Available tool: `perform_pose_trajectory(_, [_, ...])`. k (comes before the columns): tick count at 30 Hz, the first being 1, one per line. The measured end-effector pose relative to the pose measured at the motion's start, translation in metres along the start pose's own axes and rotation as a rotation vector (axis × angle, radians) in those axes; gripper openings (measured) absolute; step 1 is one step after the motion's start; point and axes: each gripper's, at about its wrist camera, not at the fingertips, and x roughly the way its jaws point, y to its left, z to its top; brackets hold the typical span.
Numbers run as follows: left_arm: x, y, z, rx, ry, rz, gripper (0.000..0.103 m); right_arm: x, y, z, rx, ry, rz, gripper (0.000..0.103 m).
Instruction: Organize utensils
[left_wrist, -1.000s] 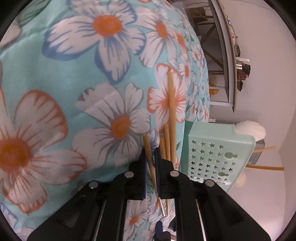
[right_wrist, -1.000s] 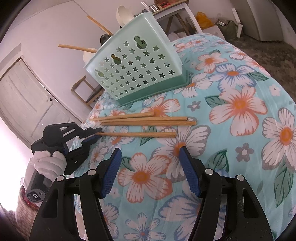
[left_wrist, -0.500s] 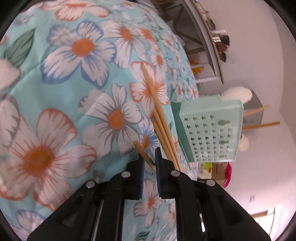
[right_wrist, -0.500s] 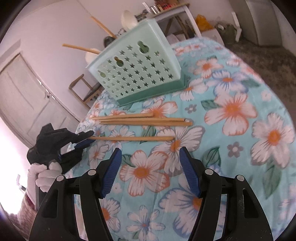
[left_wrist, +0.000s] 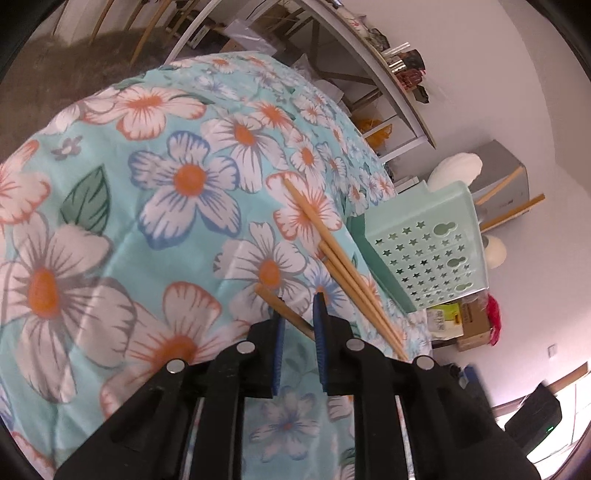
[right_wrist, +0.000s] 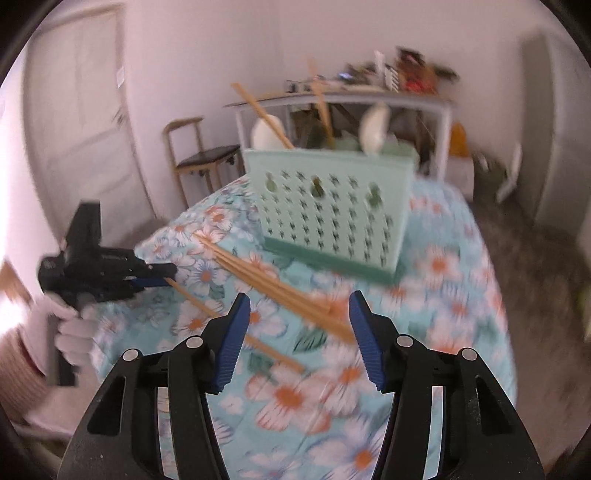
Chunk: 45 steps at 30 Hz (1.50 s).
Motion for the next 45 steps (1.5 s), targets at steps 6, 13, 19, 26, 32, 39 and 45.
perform_pose_trajectory(6, [0.0,0.009,-0.004,0.009,-0.013,-0.004,0.015,0.037,0.017,0.024,-0.207,0.053,0.04,0.04])
perform_pose_trajectory(13, [0.001,0.011,-0.006,0.034,-0.022,-0.018,0.015,0.096,0.054,0.033,-0.372,0.175,0.152,0.023])
perform_pose_trajectory(19, [0.001,0.012,-0.007,0.045,-0.031,-0.026,0.015,0.143,0.07,0.038,-0.432,0.267,0.176,0.019])
perform_pose_trajectory(26, [0.001,0.012,-0.01,0.058,-0.042,-0.028,0.015,0.165,0.088,0.063,-0.391,0.269,0.274,0.019])
perform_pose_trajectory(32, [0.001,0.012,-0.012,0.058,-0.045,-0.033,0.015,0.196,0.119,0.074,-0.46,0.304,0.303,0.019])
perform_pose_trajectory(39, [0.0,0.012,-0.012,0.057,-0.047,-0.031,0.015,0.217,0.132,0.072,-0.505,0.343,0.299,0.011])
perform_pose_trajectory(45, [0.0,0.01,-0.013,0.056,-0.052,-0.024,0.015,0.204,0.128,0.078,-0.517,0.289,0.259,0.009])
